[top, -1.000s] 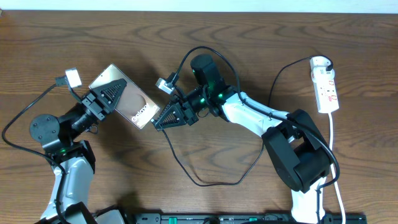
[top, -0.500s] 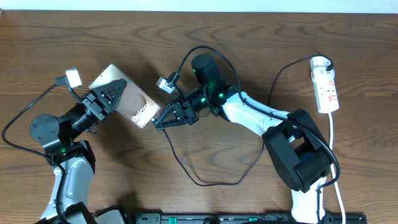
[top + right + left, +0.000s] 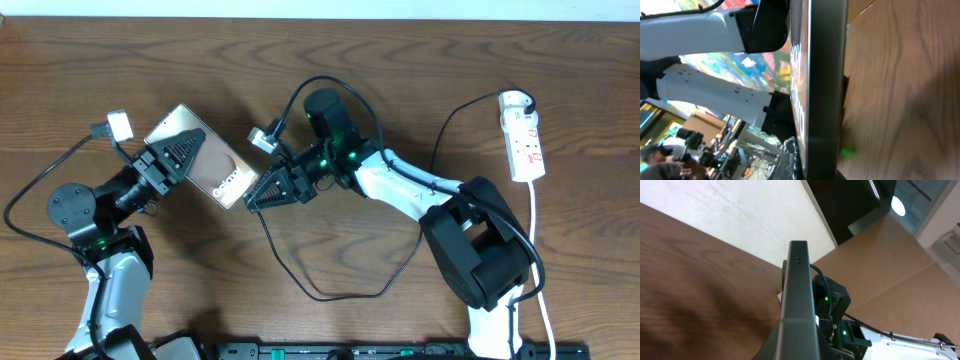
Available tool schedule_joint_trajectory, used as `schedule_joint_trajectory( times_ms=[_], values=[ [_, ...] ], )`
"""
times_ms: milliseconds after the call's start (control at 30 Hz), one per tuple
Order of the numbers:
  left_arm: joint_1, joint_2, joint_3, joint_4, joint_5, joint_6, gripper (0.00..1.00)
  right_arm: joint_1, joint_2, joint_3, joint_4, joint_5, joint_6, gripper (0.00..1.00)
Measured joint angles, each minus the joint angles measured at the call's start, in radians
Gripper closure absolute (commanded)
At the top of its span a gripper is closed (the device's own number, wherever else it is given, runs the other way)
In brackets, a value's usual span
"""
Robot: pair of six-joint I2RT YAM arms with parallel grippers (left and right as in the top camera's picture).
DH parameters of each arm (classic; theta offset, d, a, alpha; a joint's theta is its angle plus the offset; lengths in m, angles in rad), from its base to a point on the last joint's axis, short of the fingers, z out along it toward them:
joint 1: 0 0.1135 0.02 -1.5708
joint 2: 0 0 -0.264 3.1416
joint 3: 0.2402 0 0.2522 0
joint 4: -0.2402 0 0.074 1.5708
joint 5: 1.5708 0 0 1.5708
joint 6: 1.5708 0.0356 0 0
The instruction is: Plug charger to phone and switch on socket
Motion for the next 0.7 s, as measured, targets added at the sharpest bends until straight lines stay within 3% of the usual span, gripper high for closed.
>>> schedule_joint_trajectory(
  times_ms=[700],
  values=[
    [0.000,0.000,0.000,0.000,0.033,0.001,0.93,0.008,0.000,-0.001,0.001,-0.006,0.000,0.99]
  ],
)
